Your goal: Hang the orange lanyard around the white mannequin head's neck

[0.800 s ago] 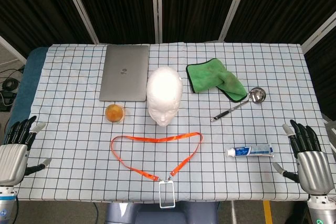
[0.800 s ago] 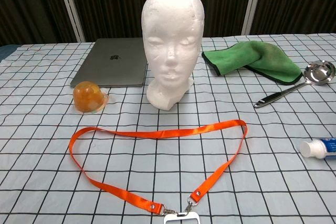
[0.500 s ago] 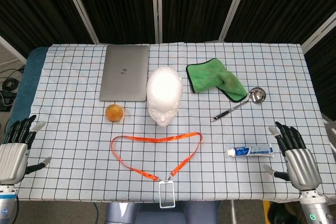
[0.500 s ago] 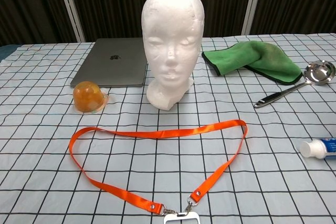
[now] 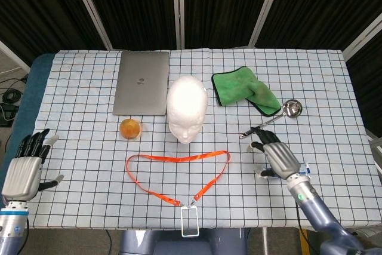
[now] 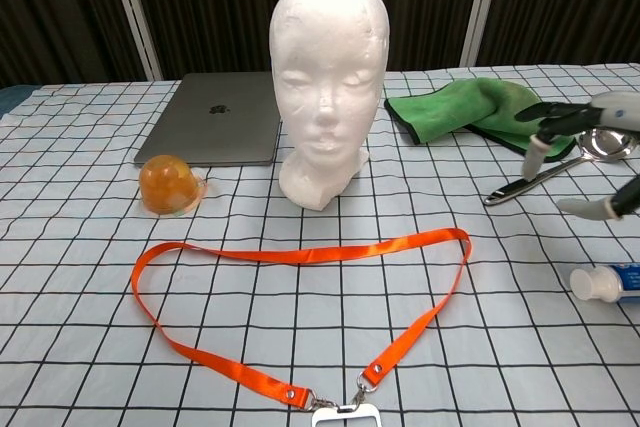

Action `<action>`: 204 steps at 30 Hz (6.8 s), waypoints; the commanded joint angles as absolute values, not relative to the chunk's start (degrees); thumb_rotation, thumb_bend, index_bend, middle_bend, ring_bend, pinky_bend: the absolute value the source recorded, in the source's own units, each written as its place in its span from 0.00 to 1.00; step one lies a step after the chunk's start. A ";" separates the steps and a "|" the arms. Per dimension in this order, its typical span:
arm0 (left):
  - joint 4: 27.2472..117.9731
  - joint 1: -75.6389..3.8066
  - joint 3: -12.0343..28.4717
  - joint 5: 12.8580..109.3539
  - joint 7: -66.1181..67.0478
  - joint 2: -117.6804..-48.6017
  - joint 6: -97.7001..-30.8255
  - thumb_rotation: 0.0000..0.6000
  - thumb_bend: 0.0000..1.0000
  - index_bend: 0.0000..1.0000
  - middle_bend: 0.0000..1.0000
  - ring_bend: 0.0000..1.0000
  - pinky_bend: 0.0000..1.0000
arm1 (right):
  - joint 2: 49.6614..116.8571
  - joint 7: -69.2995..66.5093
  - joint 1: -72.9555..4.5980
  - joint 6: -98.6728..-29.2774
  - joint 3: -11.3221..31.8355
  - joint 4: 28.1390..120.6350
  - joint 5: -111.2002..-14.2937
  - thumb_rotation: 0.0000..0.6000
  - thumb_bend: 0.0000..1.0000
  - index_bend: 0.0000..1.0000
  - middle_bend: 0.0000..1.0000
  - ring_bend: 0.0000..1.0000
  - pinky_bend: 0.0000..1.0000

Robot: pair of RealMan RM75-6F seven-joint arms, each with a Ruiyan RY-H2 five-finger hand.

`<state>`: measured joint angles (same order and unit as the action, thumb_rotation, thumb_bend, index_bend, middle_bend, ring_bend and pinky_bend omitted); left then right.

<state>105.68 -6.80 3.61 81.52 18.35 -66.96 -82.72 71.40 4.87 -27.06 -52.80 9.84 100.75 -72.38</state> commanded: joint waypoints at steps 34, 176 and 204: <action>103.03 -9.24 4.59 75.88 19.39 -69.00 -79.24 1.00 0.00 0.00 0.00 0.00 0.00 | 93.84 34.08 -42.79 -52.35 8.69 83.10 -47.22 1.00 0.32 0.50 0.00 0.00 0.00; 107.56 -39.51 24.34 59.75 17.33 -76.08 -65.72 1.00 0.45 0.74 0.00 0.00 0.00 | 71.04 16.37 -42.30 -67.87 23.47 109.82 -62.76 1.00 0.47 0.72 0.14 0.00 0.00; 88.82 -58.47 29.66 26.58 33.33 -80.84 -60.50 1.00 0.45 0.60 0.00 0.00 0.00 | 75.07 24.04 -56.73 -58.77 29.95 88.98 -34.34 1.00 0.47 0.70 0.15 0.00 0.00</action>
<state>90.71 -57.38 30.01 27.77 33.64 -79.80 -61.69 74.18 24.06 -55.84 -59.71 30.31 90.70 -35.27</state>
